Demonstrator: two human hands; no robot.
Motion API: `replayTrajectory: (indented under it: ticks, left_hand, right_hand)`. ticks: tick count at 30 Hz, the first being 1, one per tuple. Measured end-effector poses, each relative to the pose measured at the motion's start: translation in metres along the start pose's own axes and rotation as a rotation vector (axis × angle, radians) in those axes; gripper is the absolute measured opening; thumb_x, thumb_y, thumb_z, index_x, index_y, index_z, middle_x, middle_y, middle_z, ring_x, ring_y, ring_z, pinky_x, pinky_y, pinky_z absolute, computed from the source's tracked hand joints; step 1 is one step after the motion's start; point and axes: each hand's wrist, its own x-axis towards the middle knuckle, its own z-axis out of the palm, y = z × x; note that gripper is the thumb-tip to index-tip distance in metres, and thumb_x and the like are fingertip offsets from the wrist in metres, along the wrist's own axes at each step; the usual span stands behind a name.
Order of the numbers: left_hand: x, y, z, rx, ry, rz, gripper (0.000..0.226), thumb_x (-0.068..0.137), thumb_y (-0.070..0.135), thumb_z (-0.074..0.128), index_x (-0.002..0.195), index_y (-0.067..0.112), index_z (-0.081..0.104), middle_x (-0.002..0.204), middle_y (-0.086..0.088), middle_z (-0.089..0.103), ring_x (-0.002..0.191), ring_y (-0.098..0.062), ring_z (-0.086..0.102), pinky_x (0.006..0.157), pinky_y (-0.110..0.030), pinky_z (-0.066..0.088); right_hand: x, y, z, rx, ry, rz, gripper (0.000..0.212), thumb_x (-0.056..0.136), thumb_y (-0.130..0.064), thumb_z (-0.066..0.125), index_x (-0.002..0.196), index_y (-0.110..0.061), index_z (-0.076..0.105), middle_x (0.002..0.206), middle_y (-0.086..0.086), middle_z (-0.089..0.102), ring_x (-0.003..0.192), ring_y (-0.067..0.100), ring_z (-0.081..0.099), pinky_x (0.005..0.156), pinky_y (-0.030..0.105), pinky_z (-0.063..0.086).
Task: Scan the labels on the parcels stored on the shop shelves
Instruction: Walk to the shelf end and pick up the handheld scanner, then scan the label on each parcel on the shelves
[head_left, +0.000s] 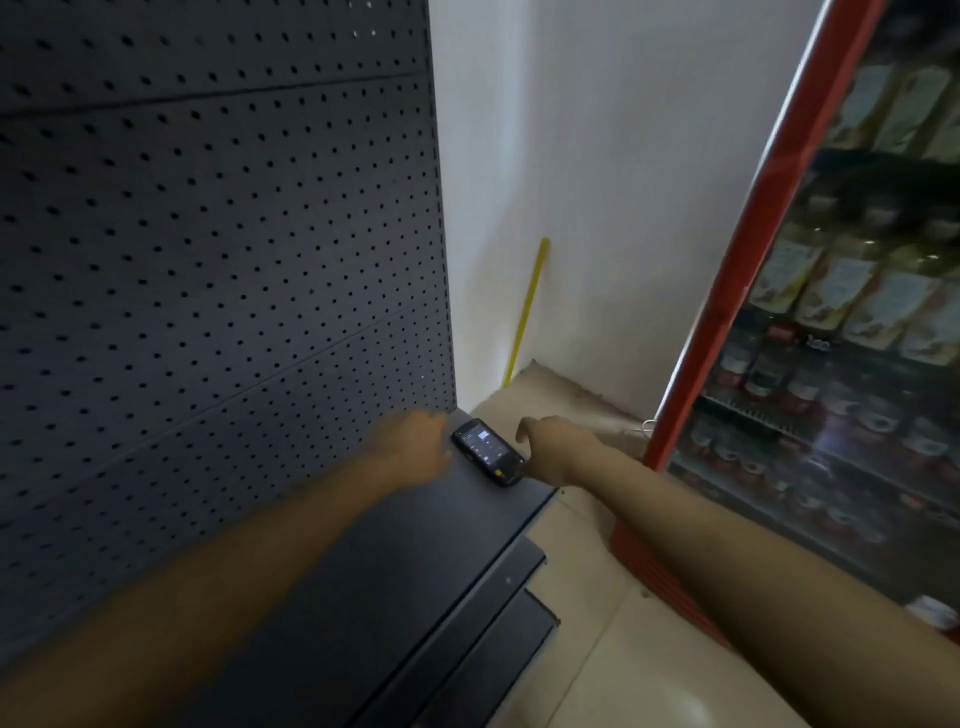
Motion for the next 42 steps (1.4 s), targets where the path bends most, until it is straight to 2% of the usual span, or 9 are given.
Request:
replayTrajectory:
  ticks: [4, 7, 11, 16, 19, 22, 26, 33, 42]
  left_hand:
    - [0.021, -0.005, 0.015, -0.062, -0.038, -0.13, 0.024, 0.096, 0.03, 0.051, 0.106, 0.008, 0.054, 0.106, -0.01, 0.059, 0.082, -0.019, 0.049, 0.061, -0.024, 0.036]
    - [0.037, -0.009, 0.026, -0.099, -0.077, -0.232, 0.031, 0.097, 0.032, 0.05, 0.115, 0.007, 0.053, 0.113, -0.01, 0.059, 0.097, -0.025, 0.056, 0.079, -0.03, 0.044]
    - [0.056, -0.009, 0.038, -0.114, -0.152, -0.39, 0.041, 0.098, 0.04, 0.043, 0.128, 0.013, 0.048, 0.128, -0.009, 0.055, 0.109, -0.024, 0.055, 0.092, -0.035, 0.045]
    - [0.07, -0.003, 0.055, -0.176, -0.16, -0.509, 0.042, 0.097, 0.039, 0.043, 0.13, 0.013, 0.05, 0.132, -0.008, 0.054, 0.114, -0.026, 0.054, 0.094, -0.035, 0.044]
    - [0.072, -0.007, 0.071, -0.202, -0.183, -0.572, 0.046, 0.095, 0.039, 0.046, 0.132, 0.011, 0.05, 0.132, -0.01, 0.055, 0.114, -0.027, 0.055, 0.095, -0.036, 0.045]
    - [0.073, -0.014, 0.088, -0.216, -0.229, -0.615, 0.051, 0.095, 0.04, 0.047, 0.136, 0.01, 0.047, 0.138, -0.011, 0.051, 0.12, -0.029, 0.052, 0.102, -0.037, 0.042]
    - [0.07, -0.023, 0.108, -0.208, -0.277, -0.65, 0.052, 0.095, 0.039, 0.048, 0.138, 0.009, 0.045, 0.138, -0.012, 0.05, 0.121, -0.03, 0.051, 0.103, -0.038, 0.038]
    - [0.054, -0.03, 0.121, -0.281, -0.241, -0.697, 0.052, 0.096, 0.039, 0.048, 0.138, 0.009, 0.045, 0.138, -0.011, 0.049, 0.12, -0.029, 0.051, 0.105, -0.04, 0.037]
    - [0.03, -0.029, 0.118, -0.274, -0.225, -0.747, 0.049, 0.095, 0.039, 0.046, 0.135, 0.01, 0.047, 0.131, -0.011, 0.053, 0.115, -0.029, 0.053, 0.1, -0.04, 0.04]
  right_hand:
    - [0.044, 0.01, 0.005, -0.041, -0.09, -0.064, 0.042, 0.094, -0.031, 0.052, 0.13, -0.01, 0.049, 0.125, 0.011, 0.058, 0.112, 0.027, 0.056, 0.076, 0.028, 0.04]
    - [0.077, 0.018, 0.008, -0.031, -0.134, -0.125, 0.044, 0.095, -0.029, 0.05, 0.132, -0.006, 0.048, 0.127, 0.014, 0.058, 0.113, 0.029, 0.057, 0.081, 0.029, 0.042]
    - [0.12, 0.031, 0.017, 0.053, -0.2, -0.175, 0.046, 0.09, -0.025, 0.056, 0.131, -0.005, 0.047, 0.128, 0.016, 0.055, 0.114, 0.031, 0.055, 0.09, 0.035, 0.047]
    - [0.154, 0.042, 0.037, 0.302, -0.143, -0.147, 0.015, 0.09, -0.014, 0.056, 0.103, -0.009, 0.053, 0.117, 0.018, 0.061, 0.099, 0.03, 0.057, 0.073, 0.027, 0.039]
    - [0.171, 0.042, 0.053, 0.364, -0.166, -0.088, 0.033, 0.087, -0.016, 0.063, 0.115, -0.001, 0.055, 0.118, 0.019, 0.062, 0.106, 0.034, 0.059, 0.071, 0.025, 0.037]
    - [0.185, 0.039, 0.071, 0.367, -0.193, 0.009, 0.055, 0.08, -0.03, 0.073, 0.122, 0.001, 0.053, 0.124, 0.018, 0.058, 0.114, 0.033, 0.057, 0.074, 0.027, 0.039]
    - [0.199, 0.033, 0.099, 0.298, -0.187, 0.109, 0.088, 0.073, -0.049, 0.076, 0.136, 0.0, 0.037, 0.138, 0.019, 0.042, 0.128, 0.034, 0.043, 0.101, 0.036, 0.039]
    - [0.209, 0.031, 0.124, 0.221, -0.155, 0.091, 0.092, 0.073, -0.038, 0.08, 0.139, 0.0, 0.03, 0.141, 0.02, 0.037, 0.13, 0.035, 0.039, 0.102, 0.04, 0.039]
    - [0.228, 0.027, 0.118, 0.247, -0.381, 0.228, 0.106, 0.072, -0.048, 0.074, 0.147, 0.002, 0.018, 0.147, 0.021, 0.033, 0.136, 0.034, 0.034, 0.107, 0.037, 0.035]
